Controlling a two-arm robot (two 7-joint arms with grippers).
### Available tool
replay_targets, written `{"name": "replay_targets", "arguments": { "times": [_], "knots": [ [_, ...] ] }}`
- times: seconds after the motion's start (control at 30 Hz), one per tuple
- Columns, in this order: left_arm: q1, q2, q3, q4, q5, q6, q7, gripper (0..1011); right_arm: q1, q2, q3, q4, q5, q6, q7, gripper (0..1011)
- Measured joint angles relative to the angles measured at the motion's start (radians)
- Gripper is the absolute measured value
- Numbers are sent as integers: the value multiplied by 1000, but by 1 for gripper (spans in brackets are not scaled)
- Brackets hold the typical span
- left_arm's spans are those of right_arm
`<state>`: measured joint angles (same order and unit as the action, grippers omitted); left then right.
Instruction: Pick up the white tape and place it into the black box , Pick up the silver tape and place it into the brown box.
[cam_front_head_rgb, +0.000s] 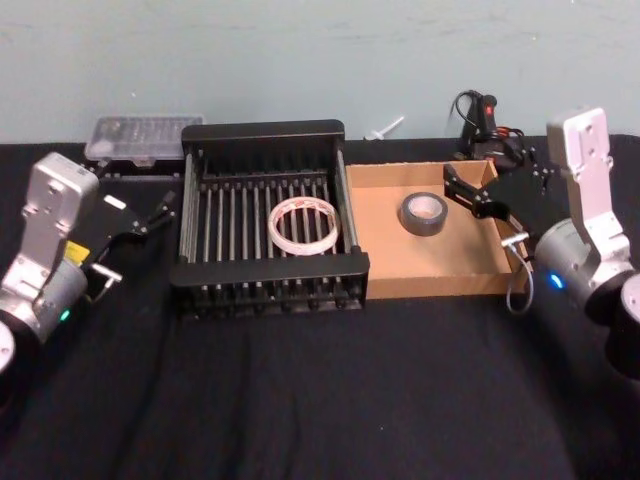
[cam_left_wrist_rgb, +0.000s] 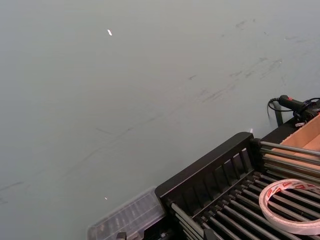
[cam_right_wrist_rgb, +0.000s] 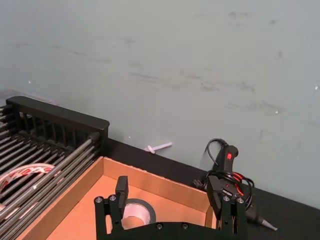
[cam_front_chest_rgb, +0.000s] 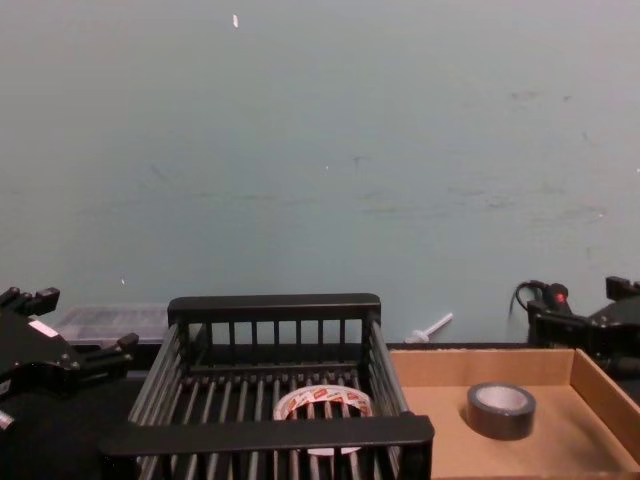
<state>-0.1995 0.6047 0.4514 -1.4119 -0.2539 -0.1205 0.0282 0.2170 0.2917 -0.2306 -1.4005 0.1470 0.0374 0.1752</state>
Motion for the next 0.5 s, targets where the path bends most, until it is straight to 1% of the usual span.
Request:
{"name": "replay_targets", "arguments": {
  "times": [0.07,0.17,0.33,0.5],
  "knots": [
    [0,0,0,0,0,0,0,1001,-18,1,4,-9,-10,-27,0,1002],
    [0,0,0,0,0,0,0,1001,-33,-1,9,-12,-18,-50,1,1002],
    [0,0,0,0,0,0,0,1002,-43,-10,19,-11,-27,-71,6,1002],
    [0,0,0,0,0,0,0,1001,-42,-9,18,-10,-27,-71,7,1002]
  ]
}}
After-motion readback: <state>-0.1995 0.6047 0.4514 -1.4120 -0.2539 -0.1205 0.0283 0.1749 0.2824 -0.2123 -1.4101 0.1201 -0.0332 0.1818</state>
